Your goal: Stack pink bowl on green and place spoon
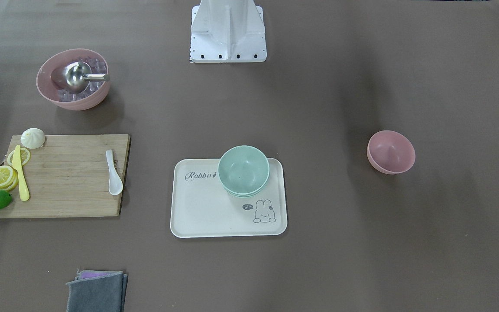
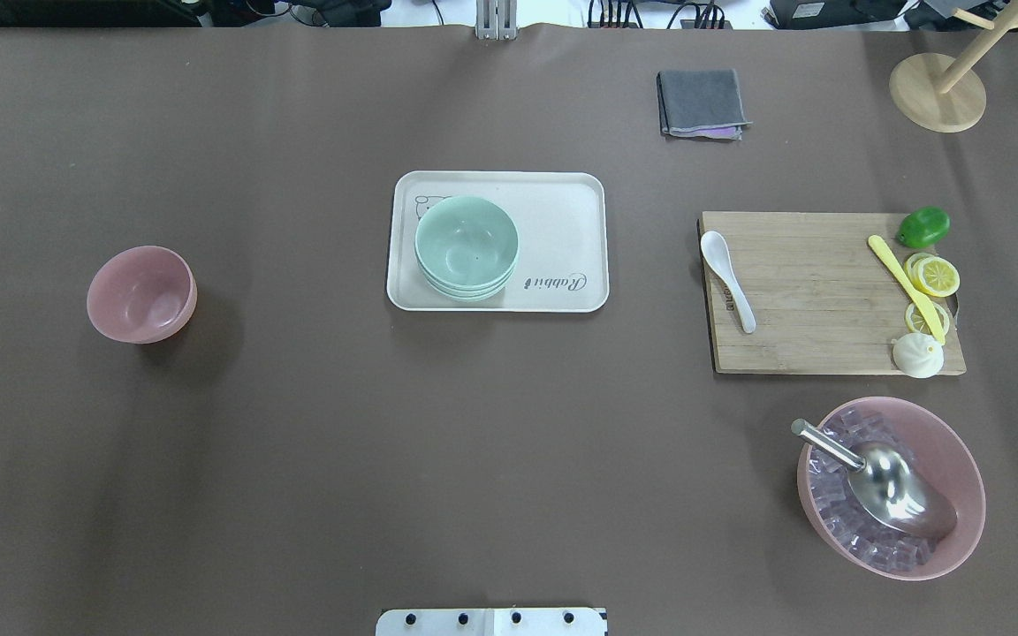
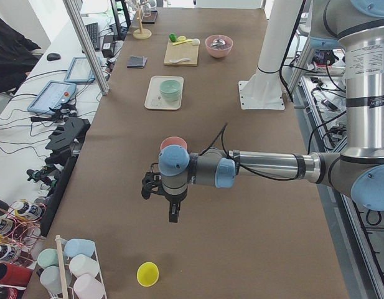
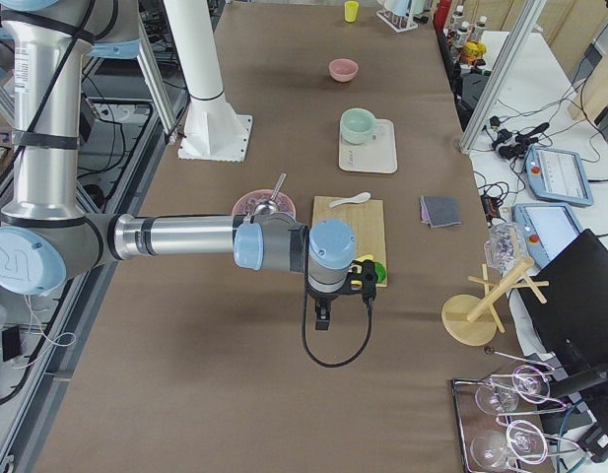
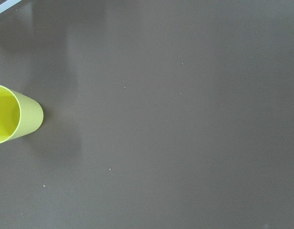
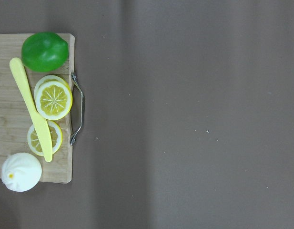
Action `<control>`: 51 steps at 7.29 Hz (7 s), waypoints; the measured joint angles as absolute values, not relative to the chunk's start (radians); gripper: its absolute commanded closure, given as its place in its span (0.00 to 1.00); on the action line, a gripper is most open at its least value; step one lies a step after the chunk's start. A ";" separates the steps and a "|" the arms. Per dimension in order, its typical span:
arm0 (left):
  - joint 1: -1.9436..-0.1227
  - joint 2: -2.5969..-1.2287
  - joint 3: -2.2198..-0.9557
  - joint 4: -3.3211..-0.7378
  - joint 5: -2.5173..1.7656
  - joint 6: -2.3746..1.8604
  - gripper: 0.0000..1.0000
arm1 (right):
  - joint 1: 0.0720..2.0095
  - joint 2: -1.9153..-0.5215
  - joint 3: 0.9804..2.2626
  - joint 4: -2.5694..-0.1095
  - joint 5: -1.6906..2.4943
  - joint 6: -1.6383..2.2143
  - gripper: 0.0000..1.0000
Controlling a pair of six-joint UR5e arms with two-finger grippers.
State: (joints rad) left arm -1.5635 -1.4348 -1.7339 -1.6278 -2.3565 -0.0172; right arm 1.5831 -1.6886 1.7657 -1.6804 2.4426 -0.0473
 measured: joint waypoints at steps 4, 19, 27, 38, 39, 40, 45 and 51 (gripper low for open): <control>-1.565 -1.431 -1.742 -1.632 -2.361 -0.018 0.01 | 1.583 -1.689 1.766 -1.680 2.447 -0.048 0.00; -1.201 -1.662 -1.638 -2.126 -2.350 -0.742 0.03 | 1.583 -1.686 1.767 -1.683 2.469 -0.046 0.00; -0.955 -1.669 -1.575 -2.194 -2.220 -0.859 0.79 | 1.575 -1.686 1.766 -1.681 2.473 -0.044 0.00; -1.079 -1.830 -1.700 -1.994 -2.477 -1.098 1.00 | 1.369 -1.559 1.852 -1.674 2.466 0.013 0.00; -1.077 -1.857 -1.700 -1.986 -2.475 -1.130 1.00 | 1.314 -1.502 1.859 -1.673 2.463 0.091 0.00; -1.073 -1.882 -1.697 -1.982 -2.472 -1.161 1.00 | 1.257 -1.438 1.859 -1.673 2.461 0.161 0.00; -0.976 -2.024 -1.663 -1.967 -2.386 -1.326 1.00 | 0.931 -1.266 1.860 -1.620 2.152 0.476 0.05; -0.944 -2.072 -1.629 -1.968 -2.355 -1.350 1.00 | 0.787 -1.216 1.674 -1.442 2.069 0.604 0.23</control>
State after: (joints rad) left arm -0.9441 -2.0717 -1.6293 -1.9681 -2.3547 -1.3499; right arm 0.7874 -1.2163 1.6737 -1.4416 2.0694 0.6040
